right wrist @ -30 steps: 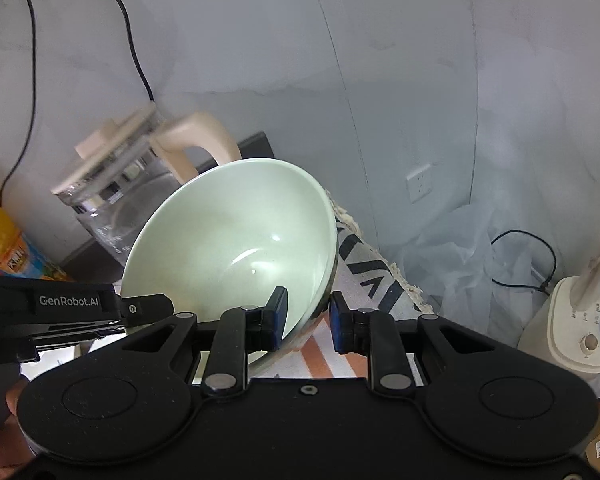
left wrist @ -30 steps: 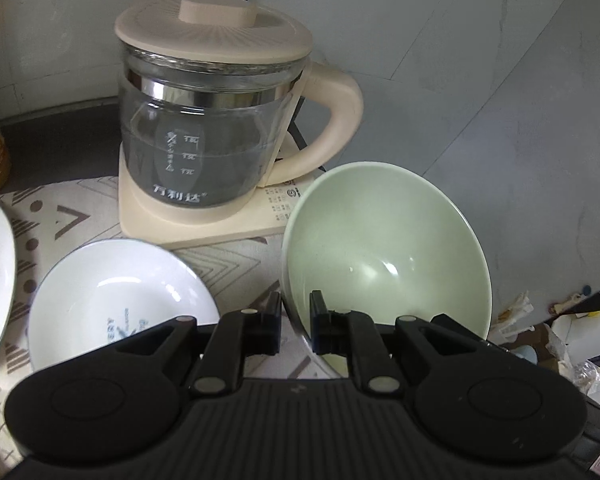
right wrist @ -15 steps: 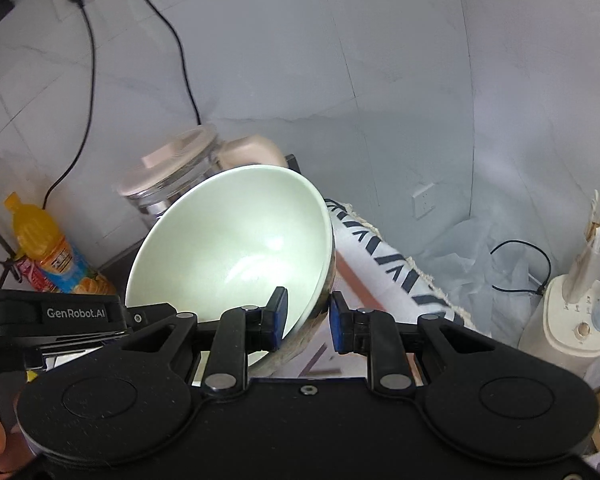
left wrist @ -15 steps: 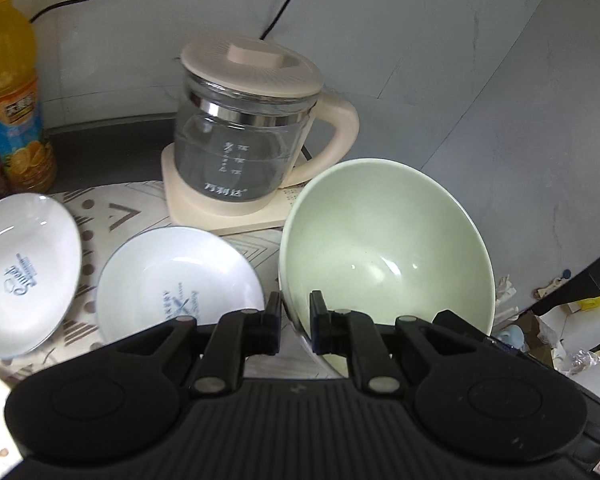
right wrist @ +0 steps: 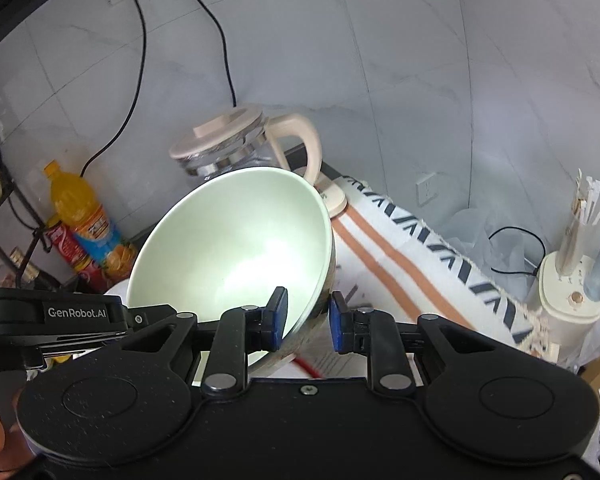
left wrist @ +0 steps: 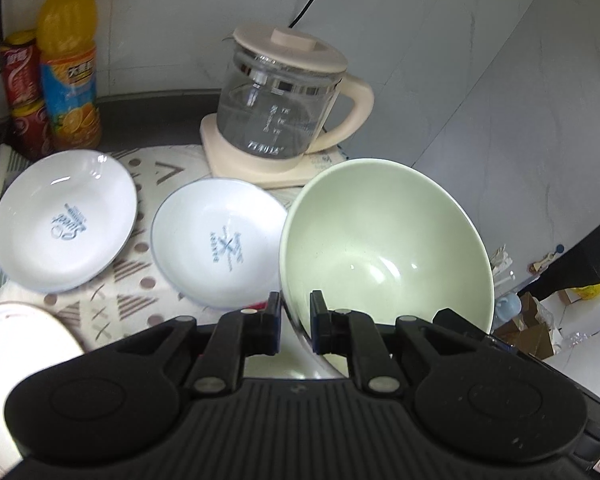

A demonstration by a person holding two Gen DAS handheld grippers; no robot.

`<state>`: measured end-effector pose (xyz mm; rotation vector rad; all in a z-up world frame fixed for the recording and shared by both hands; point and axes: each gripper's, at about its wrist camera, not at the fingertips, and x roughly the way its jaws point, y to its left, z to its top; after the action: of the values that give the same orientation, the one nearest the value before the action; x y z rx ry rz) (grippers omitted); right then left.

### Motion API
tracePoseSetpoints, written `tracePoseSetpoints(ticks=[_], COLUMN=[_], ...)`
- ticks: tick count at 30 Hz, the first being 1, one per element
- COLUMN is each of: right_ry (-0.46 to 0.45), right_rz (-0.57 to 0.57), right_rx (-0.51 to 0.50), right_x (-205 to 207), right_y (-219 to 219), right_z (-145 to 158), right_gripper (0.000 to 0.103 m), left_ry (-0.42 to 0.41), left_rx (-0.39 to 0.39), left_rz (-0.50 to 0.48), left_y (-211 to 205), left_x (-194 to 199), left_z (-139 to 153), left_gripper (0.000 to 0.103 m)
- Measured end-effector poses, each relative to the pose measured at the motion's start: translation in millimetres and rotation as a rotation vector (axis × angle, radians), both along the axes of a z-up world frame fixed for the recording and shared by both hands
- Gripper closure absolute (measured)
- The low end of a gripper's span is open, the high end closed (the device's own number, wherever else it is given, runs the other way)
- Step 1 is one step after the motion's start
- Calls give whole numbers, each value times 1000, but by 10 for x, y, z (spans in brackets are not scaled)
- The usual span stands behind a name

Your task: Organize plates and bowls

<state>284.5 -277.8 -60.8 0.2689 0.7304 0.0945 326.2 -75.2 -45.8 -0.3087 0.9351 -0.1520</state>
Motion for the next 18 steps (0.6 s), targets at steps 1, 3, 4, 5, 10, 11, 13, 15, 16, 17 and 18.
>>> tracePoseSetpoints(ticks=[1,3,4,5,10,11,13,15,16,17,18], right_ry=[3,11,16,22,41,46,58,74,82,89,96], right_rz=[-1,-2,-1,0,-3,-4,-4,-3,-3,-1,1], right_rx=[1,3,3,2,0,-2,-4,-6,-7,-11,-14], right_x=[-45,-134,-174,-214,-390,-416,-468,-500,-518,-530,-541], right_y=[26,54,70,87,148,159,174,191,199,208,222], right_z=[-10,-42,-62,-82,-163,-179,-218,-260,-280,-299,-319], right_gripper=[81,81,81,81,81,81,81,81,81,81,81], left_ry=[3,13,18,20,43,44,54,76,81,85,91], left_rx=[0,1,1,0,-2,-5,-5,0,1,3,4], left_rz=[0,0,-1,-1,-2,-3,-1,3,6,9,14], left_y=[17,46,60,72,114,120,133,148,155,165,169], left_x=[-43,-129,-166,-199,-342,-361,-390,-410,-416,-423,-430], left_z=[-15,-50,-70,-88,-199,-221,-263,-307,-329,-349,-365], left_gripper=[91,91,91,91,91,91,91,91,91,91,91])
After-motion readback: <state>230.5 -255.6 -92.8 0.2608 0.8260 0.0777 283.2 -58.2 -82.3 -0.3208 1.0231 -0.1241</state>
